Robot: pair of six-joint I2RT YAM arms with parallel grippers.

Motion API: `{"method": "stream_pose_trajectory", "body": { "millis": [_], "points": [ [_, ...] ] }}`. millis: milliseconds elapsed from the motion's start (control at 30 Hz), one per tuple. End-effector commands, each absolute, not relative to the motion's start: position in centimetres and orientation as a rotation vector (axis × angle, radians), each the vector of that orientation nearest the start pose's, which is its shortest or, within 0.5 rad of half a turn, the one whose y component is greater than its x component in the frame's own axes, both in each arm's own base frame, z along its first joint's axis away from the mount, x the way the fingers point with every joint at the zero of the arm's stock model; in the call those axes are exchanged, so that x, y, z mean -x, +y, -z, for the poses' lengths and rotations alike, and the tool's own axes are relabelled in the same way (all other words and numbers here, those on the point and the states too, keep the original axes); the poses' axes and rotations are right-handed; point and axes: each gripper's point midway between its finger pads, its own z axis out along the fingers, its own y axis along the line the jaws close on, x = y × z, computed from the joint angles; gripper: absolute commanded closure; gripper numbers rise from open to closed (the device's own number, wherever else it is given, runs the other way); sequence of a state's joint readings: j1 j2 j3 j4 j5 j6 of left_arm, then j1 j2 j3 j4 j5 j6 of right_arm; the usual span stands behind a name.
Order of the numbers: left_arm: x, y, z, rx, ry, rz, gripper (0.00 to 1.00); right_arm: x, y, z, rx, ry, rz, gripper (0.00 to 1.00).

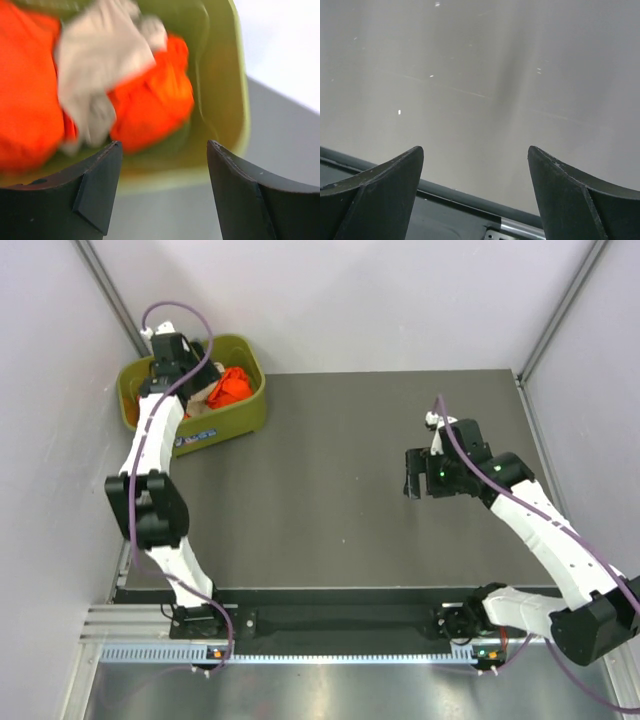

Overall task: Fold and stack the t-shirts
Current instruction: Grab the tshirt from the pile

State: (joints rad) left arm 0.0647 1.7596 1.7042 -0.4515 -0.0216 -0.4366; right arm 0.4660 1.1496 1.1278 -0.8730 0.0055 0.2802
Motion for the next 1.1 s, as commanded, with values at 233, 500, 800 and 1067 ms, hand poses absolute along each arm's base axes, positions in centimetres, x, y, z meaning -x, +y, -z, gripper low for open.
{"method": "stream_pose_trajectory", "body": {
  "millis": [233,500,800,1067],
  "points": [
    [-62.0,6.8,-22.5,0.595,1.937,0.311,0.32,-24.3,9.8,-21.3,-0.016,2.424,-0.283,0.15],
    [-65.3,6.5,-20.3,0.613,1.888,0.376,0.38,-25.1,10.2,-21.0,-0.11,2.439,-0.31,0.16],
    [-65.4,3.6,-23.5,0.553,1.821,0.393,0.41,-24.8,10.7,-19.7,-0.173,2.457,-0.354,0.17],
    [-65.6,0.5,-22.5,0.494,1.85,0.378,0.42,-24.0,10.4,-18.9,-0.178,2.47,-0.343,0.16]
  ]
}}
